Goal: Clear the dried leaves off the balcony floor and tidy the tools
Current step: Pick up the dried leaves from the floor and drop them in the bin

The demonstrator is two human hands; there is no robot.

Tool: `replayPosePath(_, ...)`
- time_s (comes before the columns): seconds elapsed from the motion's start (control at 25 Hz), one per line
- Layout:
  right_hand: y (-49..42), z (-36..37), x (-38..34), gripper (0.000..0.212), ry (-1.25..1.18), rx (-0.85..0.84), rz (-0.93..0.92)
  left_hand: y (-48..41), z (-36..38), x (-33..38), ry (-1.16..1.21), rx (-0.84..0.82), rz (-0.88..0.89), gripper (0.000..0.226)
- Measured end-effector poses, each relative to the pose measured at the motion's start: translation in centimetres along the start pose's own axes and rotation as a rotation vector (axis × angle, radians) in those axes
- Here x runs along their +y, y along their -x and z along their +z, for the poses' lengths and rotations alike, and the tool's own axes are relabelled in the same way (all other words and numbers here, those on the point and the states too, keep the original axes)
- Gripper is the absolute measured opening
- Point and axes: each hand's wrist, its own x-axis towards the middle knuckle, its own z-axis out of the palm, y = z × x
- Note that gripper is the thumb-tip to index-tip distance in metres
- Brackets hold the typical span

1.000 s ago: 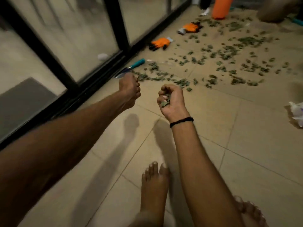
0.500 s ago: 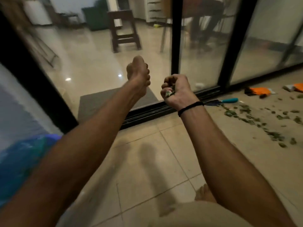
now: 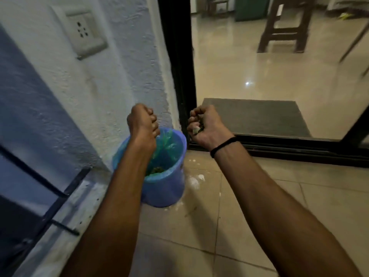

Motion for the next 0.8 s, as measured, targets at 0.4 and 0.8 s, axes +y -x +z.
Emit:
replayPosePath(0.4,-4.1,1.6,9.0,0.012,0.671,-0.005,-0.153,-0.6,-4.2,-3.4,-0.215,0.11,-0.08,0.021)
replayPosePath(0.8,2.8,-2.9,1.8,0.013,0.365,-0.007,-0.205,2.9,4.6,-3.7,-0.095,0.042,0.096,0.026)
